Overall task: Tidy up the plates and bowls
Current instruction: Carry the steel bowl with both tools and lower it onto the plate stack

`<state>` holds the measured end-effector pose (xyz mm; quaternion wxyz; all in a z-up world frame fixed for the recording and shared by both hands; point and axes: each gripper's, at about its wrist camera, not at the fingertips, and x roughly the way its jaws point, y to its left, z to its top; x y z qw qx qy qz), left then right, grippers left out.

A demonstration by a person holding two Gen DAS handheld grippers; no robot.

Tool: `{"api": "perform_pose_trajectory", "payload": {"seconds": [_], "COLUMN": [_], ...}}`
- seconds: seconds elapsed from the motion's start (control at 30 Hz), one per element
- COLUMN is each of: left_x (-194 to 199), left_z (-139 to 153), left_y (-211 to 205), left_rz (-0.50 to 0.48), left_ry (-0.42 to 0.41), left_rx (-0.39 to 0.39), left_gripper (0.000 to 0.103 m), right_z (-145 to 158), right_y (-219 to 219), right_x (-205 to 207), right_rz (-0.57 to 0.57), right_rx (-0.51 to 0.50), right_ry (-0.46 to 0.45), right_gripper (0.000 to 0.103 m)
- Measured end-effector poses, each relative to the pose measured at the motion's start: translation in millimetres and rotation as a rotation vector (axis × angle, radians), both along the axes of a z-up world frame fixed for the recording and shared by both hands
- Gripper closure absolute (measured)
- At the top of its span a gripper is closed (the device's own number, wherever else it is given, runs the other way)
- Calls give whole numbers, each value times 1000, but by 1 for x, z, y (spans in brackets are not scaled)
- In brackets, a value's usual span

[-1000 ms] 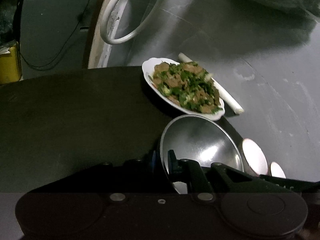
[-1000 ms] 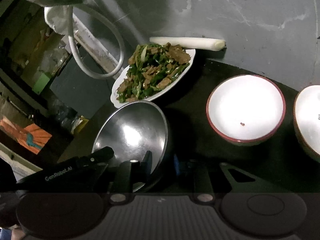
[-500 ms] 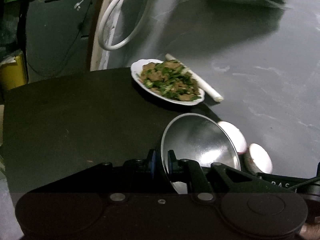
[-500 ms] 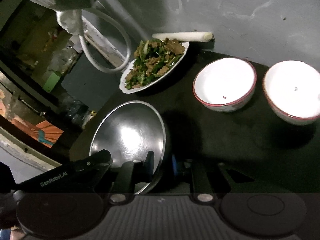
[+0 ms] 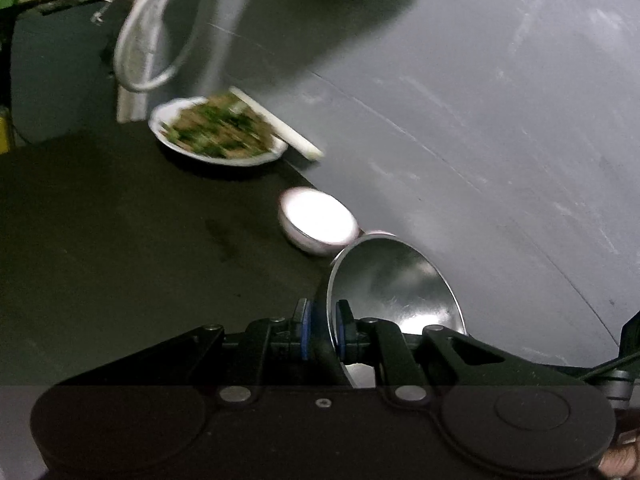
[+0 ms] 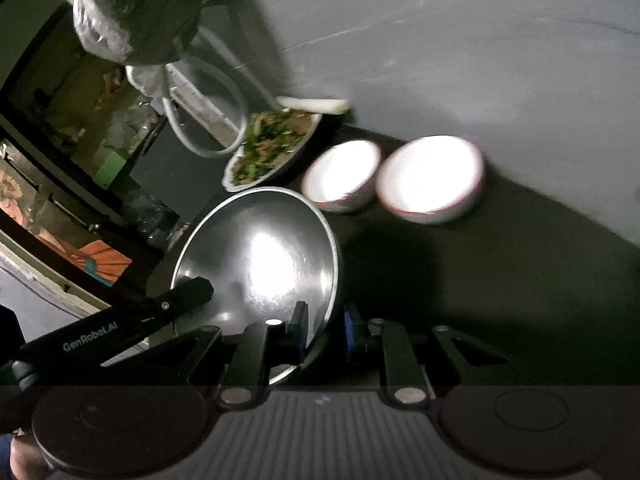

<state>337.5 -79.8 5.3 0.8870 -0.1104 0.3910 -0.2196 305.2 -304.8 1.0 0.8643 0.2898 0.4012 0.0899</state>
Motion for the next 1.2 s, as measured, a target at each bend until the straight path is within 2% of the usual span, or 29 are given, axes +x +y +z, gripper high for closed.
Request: {"api": "perform_pose_trajectory", "payload": {"seconds": [0.27, 0.57, 0.73, 0.97, 1.07, 1.13, 1.2], "left_x": [-37, -69, -73, -71, -70, -70, -69], "left_z": [-11, -28, -37, -33, -29, -26, -21], "left_y": [-51, -74, -76, -80, -81, -82, -81], "left_rz": [-52, -98, -87, -73, -73, -73, -66], "left_ry": [95, 177, 208, 233, 234, 230, 229], "left_rx": [21, 102, 129, 169, 182, 190, 201], "left_gripper": [90, 90, 90, 90, 82, 81, 67], "right_z": [-8, -26, -28, -26, -25, -25, -24], "right_y": [-59, -85, -88, -90, -87, -86, -84], "right_x": [-53, -95, -104, -103, -100, -101, -100], "right_rz": [-41, 4, 22, 50, 56, 58, 58], "right_rx": [-19, -56, -83, -94, -99, -114, -133], "right_ry": [53, 160, 160, 139, 129, 118, 99], "right_gripper": [83, 83, 83, 82, 81, 79, 75]}}
